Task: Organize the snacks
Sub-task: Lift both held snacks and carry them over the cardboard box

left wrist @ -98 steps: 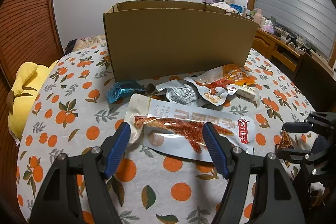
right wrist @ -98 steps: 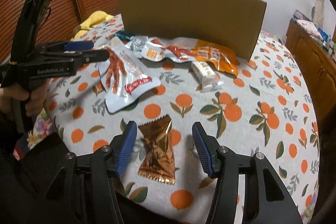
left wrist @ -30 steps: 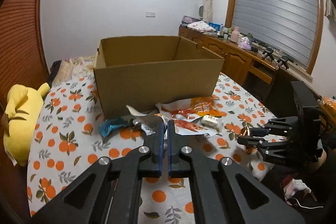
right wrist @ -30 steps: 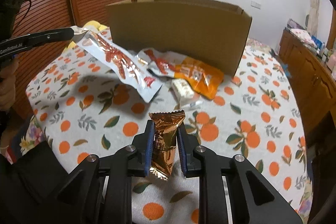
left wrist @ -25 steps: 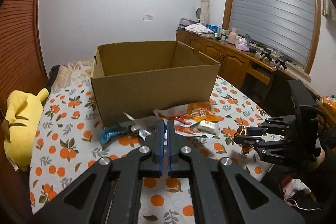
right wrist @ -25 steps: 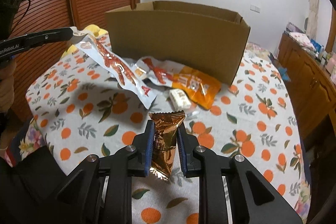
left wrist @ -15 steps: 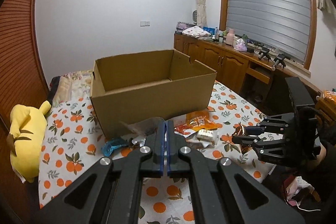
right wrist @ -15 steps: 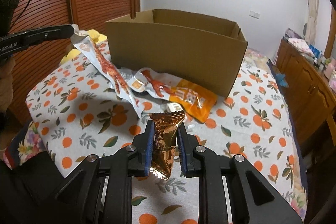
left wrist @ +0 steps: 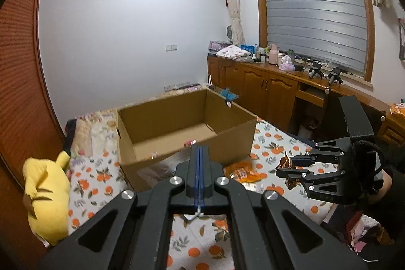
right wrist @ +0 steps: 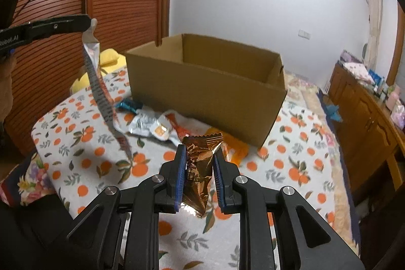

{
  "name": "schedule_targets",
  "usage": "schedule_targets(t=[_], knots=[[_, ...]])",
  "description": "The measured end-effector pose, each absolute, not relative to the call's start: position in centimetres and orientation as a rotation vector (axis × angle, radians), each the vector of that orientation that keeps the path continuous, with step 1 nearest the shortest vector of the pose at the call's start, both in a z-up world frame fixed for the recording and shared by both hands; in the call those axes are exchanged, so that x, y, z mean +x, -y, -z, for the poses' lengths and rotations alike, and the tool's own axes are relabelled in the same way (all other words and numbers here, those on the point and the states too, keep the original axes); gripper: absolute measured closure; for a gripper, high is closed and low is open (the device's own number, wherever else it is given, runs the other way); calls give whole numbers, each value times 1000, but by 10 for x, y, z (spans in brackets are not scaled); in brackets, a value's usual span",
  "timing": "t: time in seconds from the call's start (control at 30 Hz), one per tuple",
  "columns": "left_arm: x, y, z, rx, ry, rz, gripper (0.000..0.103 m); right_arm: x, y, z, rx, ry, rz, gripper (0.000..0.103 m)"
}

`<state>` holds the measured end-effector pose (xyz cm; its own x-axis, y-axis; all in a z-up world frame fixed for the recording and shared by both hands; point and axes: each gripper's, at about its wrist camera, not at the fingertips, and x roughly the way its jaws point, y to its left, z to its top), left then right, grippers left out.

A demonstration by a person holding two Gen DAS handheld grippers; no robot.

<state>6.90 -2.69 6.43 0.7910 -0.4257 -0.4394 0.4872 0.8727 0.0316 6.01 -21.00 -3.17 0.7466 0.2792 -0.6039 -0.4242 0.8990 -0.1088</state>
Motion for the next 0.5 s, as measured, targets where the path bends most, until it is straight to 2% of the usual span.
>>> schedule_targets(t=[0.5], knots=[[107,28,-131,206,-345,440,103,96,202,-34,-250,-490,-407,84]])
